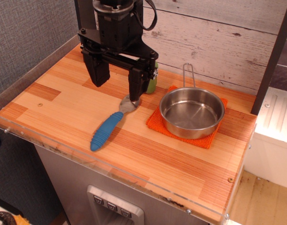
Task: Move and place the spoon on the right side of the capsicum.
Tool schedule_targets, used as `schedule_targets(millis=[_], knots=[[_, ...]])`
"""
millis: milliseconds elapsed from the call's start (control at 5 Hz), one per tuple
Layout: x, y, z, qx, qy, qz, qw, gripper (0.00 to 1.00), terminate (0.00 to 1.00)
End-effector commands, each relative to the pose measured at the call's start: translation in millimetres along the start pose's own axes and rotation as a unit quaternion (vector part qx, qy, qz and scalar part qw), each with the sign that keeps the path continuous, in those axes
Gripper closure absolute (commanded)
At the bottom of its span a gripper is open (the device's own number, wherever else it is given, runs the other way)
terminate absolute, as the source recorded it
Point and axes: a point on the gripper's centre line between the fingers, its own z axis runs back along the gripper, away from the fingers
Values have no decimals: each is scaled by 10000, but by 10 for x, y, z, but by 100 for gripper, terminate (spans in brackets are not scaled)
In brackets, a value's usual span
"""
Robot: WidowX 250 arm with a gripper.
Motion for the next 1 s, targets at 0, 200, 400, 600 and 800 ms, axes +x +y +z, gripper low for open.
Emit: schedule_targets(millis=[0,200,400,600,800], knots=[[0,0,0,0,0,0,10000,0,0],[-68,193,-186,199,188,193,9994,0,0],[-113,359,-476,353,253,326,9985,0,0],[-131,446,-682,546,109,374,9977,0,0],[-136,427,-889,421,-89,419,9982,0,0]])
